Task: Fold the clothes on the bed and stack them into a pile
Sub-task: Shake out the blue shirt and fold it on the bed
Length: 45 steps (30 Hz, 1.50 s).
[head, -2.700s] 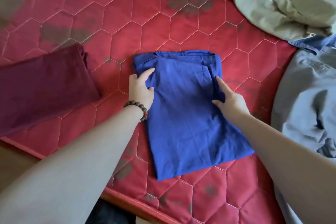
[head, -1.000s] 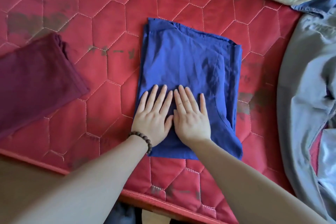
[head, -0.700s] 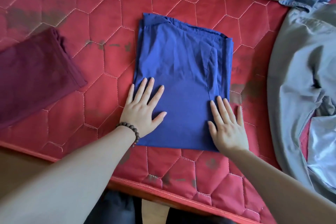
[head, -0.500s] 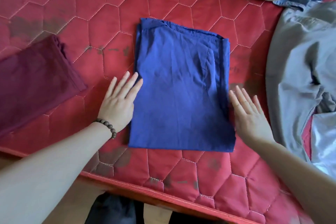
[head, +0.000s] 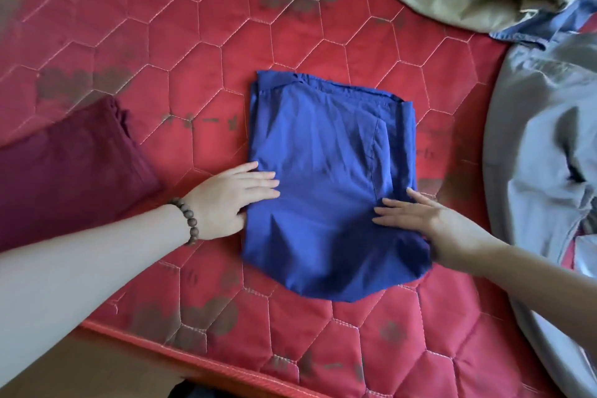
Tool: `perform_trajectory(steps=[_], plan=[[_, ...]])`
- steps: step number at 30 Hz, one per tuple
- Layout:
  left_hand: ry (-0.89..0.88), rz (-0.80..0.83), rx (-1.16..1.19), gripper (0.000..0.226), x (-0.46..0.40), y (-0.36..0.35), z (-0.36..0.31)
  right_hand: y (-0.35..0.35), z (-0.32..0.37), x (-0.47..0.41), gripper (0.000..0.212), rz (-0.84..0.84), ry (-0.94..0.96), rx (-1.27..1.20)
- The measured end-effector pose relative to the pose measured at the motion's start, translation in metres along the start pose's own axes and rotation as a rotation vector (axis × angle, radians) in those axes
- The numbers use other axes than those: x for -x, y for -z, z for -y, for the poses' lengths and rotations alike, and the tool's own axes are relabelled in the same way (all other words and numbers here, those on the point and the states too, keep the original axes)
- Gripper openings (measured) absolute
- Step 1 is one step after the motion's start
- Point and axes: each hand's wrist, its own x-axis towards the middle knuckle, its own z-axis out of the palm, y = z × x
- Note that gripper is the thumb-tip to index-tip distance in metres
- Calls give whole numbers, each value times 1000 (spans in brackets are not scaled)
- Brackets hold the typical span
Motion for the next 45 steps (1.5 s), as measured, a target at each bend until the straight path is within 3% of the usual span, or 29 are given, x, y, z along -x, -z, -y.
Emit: perform_trajectory(steps=[4, 7, 12, 18, 22, 24, 25, 27, 29, 31, 33, 35, 38, 42, 45], plan=[[603, -338, 637, 23, -24, 18, -5, 17, 2, -33, 22, -423, -649, -755], [848, -413, 684, 18, -39, 14, 3, 16, 2, -56, 19, -467, -820, -1207], [939, -473, 529, 33, -49, 0, 3, 3, 4, -72, 13, -585, -911, -947], [1071, -624, 392, 48, -58, 3, -6, 4, 10, -77, 29, -725, -905, -719], [1209, -613, 320, 43, -56, -6, -20, -3, 15, -82, 29, -671, -982, -682], [1242, -639, 301, 27, -57, -4, -24, 2, 17, -83, 23, -687, -1054, -667], [1222, -673, 255, 18, -56, -1, -25, 6, 18, -83, 21, -728, -1122, -640], [1066, -759, 102, 24, -59, 7, -22, 18, 23, -83, 26, -912, -1238, -506], [869, -780, -38, 27, -67, 12, -20, 24, 40, -92, 27, -1086, -1064, -261], [674, -644, -121, 30, -80, 8, -21, 21, 62, -117, 32, -1016, -780, -92], [547, -434, -178, 40, -92, -4, -20, 10, 74, -151, 43, -789, -547, -4], [519, -257, -219, 49, -98, -17, -12, -5, 78, -179, 54, -499, -447, 117], [555, -171, -253, 55, -96, -31, 5, -26, 63, -193, 57, -359, -469, 201], [610, -164, -287, 65, -94, -40, 11, -32, 38, -178, 59, -416, -532, 261], [786, -197, -214, 68, -94, -38, 13, -30, 18, -148, 59, -457, -731, 228]])
